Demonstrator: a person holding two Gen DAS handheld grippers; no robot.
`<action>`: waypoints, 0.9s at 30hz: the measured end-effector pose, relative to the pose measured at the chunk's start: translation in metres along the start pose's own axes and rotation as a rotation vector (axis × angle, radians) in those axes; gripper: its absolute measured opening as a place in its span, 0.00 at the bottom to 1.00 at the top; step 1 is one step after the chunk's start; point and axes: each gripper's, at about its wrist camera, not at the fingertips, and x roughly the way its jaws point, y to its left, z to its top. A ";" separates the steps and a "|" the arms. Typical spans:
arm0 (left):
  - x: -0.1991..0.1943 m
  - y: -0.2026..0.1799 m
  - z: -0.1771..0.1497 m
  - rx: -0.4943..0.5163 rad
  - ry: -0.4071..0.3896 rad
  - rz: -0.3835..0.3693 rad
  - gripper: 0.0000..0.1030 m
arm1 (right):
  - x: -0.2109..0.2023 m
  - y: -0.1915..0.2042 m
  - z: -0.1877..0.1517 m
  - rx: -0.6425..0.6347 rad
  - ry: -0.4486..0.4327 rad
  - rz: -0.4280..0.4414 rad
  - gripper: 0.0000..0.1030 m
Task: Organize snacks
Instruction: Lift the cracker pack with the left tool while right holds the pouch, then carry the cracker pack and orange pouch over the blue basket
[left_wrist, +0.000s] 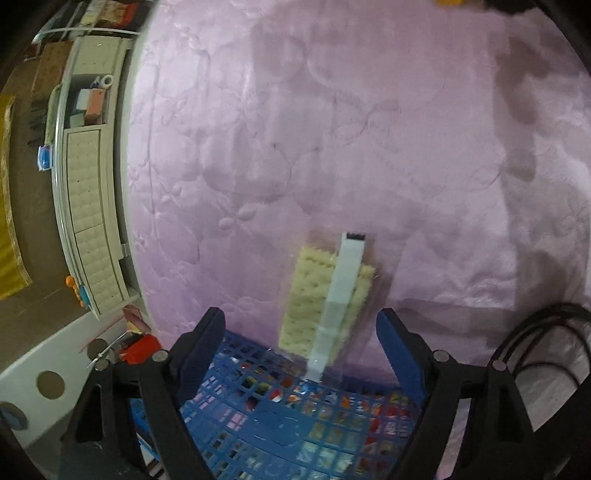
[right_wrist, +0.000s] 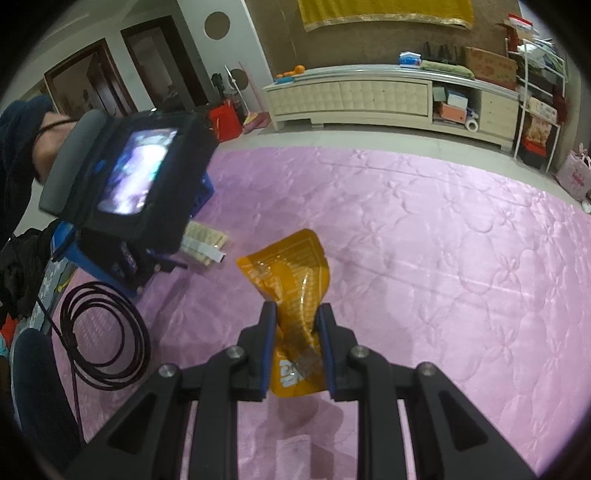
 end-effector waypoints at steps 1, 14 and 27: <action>0.004 -0.002 0.002 0.027 0.018 0.007 0.80 | 0.000 -0.001 0.000 0.001 0.000 0.000 0.26; 0.030 -0.002 0.023 0.133 0.136 -0.053 0.80 | -0.004 -0.007 0.001 0.026 -0.018 0.009 0.26; 0.005 -0.025 0.014 0.098 0.062 -0.098 0.38 | -0.005 -0.006 0.000 0.039 -0.003 -0.008 0.26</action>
